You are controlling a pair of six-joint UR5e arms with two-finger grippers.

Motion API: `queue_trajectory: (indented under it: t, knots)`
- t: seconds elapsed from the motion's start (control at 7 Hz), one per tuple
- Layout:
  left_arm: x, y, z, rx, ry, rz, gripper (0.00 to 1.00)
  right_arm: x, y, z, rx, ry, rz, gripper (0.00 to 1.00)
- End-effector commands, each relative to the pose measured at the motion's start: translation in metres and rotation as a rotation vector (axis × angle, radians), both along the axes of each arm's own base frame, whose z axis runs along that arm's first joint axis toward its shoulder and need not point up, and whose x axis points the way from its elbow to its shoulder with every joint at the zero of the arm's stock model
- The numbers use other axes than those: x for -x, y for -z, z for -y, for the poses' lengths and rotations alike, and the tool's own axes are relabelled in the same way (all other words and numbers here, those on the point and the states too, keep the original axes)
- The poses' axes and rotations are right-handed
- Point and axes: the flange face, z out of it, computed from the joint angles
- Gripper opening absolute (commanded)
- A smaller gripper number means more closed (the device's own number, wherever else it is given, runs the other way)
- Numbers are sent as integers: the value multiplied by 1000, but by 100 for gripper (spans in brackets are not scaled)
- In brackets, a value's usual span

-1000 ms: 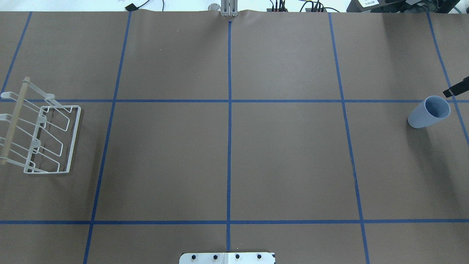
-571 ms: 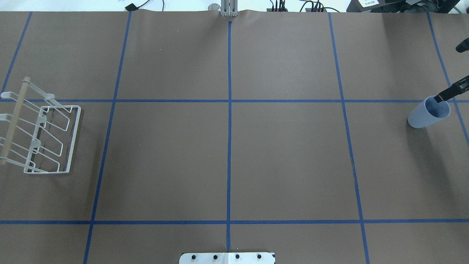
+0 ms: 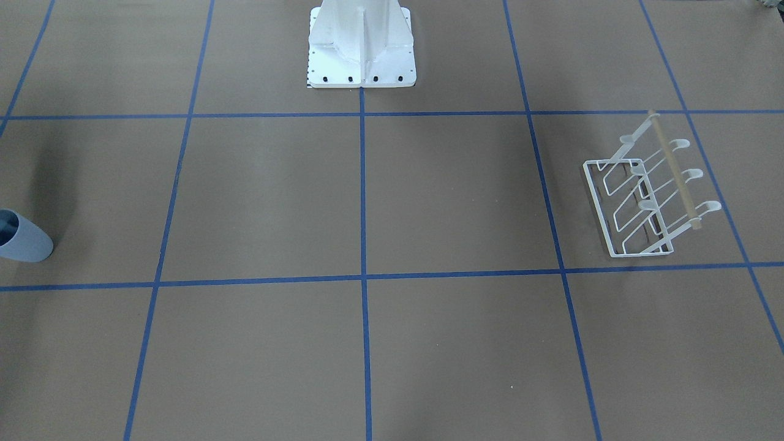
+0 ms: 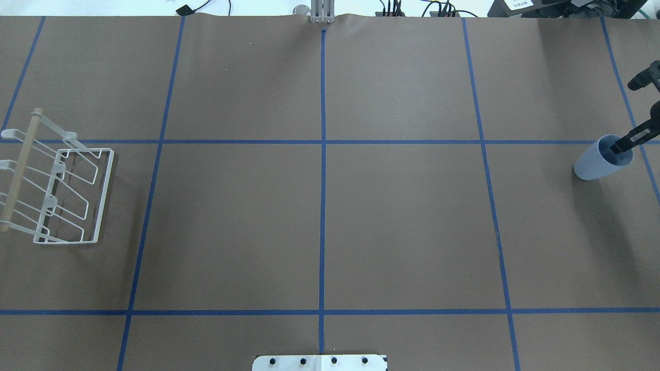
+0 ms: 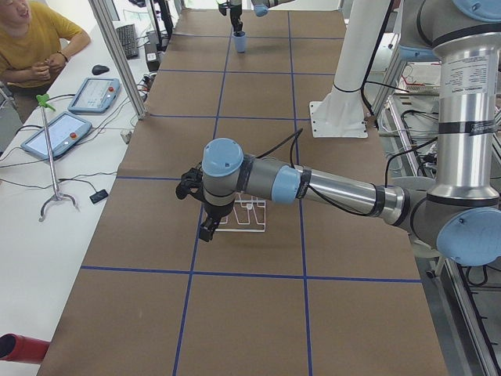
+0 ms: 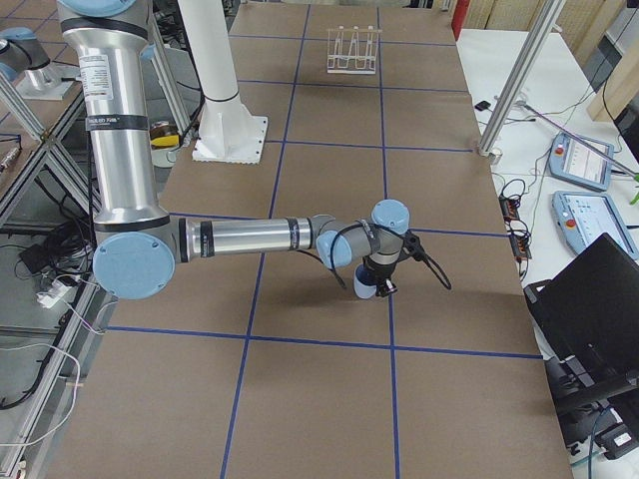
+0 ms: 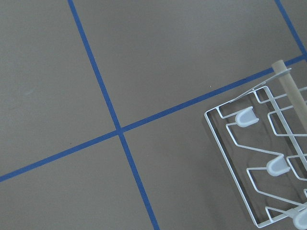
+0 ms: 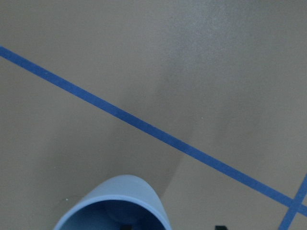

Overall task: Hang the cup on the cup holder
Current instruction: 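Lower the right gripper onto the rim of the light blue cup and grasp it, then lift the cup with the right gripper and tip it sideways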

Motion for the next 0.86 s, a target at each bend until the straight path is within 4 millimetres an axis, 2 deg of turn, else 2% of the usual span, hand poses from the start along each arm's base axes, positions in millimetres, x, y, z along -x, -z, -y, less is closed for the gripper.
queue_trajectory:
  t: [0.0,0.14,0.43,0.57,0.71]
  knots:
    - [0,0,0,-2,0,0,99,1,16,1,-23,3,20,0]
    - [0,1,0,-4,0,0,99,-5,30,3,-46,-7,32,0]
    - [0,10,2,-21,1,-2,99,-45,61,15,-35,-55,171,0]
    - [0,32,6,-27,41,-15,99,-54,83,23,-33,-43,270,0]
    - [-2,67,8,-59,106,-41,99,-52,104,23,17,-14,398,0]
